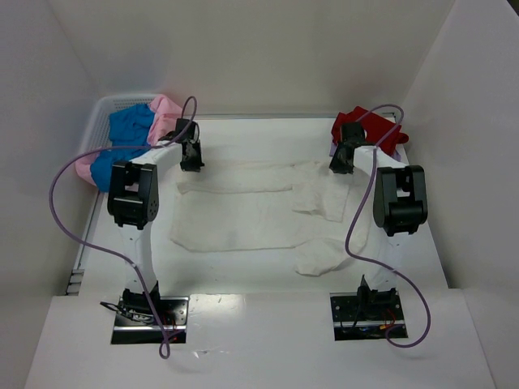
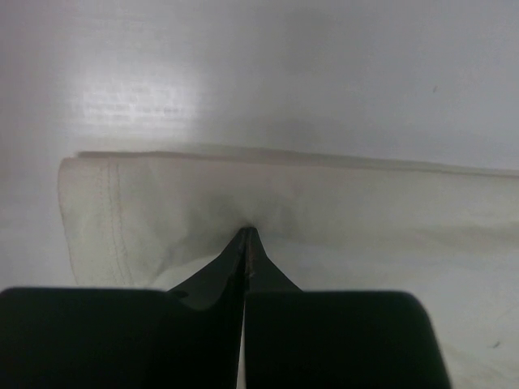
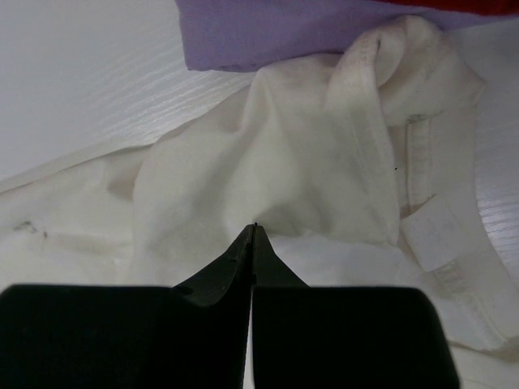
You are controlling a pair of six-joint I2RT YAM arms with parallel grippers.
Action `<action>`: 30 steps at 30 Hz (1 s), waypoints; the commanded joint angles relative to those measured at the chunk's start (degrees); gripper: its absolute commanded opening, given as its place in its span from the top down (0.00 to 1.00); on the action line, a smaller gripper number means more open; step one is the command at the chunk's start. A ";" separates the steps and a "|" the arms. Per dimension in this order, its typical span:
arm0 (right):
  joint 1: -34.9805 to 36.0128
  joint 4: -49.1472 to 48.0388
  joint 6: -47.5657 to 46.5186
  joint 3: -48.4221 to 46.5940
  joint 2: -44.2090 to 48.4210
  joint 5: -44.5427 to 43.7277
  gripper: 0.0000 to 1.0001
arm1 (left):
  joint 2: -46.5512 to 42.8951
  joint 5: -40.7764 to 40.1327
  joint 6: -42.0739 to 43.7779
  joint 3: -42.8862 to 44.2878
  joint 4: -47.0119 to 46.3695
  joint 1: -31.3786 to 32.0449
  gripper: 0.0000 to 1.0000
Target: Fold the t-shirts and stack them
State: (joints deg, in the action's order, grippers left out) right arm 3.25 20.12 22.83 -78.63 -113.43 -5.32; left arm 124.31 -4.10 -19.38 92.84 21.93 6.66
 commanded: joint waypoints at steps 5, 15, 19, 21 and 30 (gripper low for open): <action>0.45 -0.70 -0.77 -0.30 -0.57 -1.30 0.99 | 7.71 -2.06 4.27 8.68 4.43 -2.96 0.98; 0.45 1.15 -0.77 -1.34 3.82 -1.45 0.99 | 1.88 1.05 4.96 8.16 2.95 -2.44 0.81; 0.45 1.68 1.24 2.44 12.39 -1.45 0.75 | -8.91 3.30 4.96 0.06 0.29 -2.44 0.49; 0.45 1.68 3.39 6.68 19.14 -0.85 0.65 | -13.68 3.93 4.96 -2.06 0.22 -1.99 0.31; 5.10 7.02 11.02 23.83 37.73 1.33 0.32 | -33.48 9.45 -1.24 -20.28 -1.10 -0.77 0.14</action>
State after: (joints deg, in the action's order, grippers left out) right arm 3.80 21.89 29.31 -60.30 -78.97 -2.70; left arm 98.88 1.13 -16.64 80.42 22.52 5.39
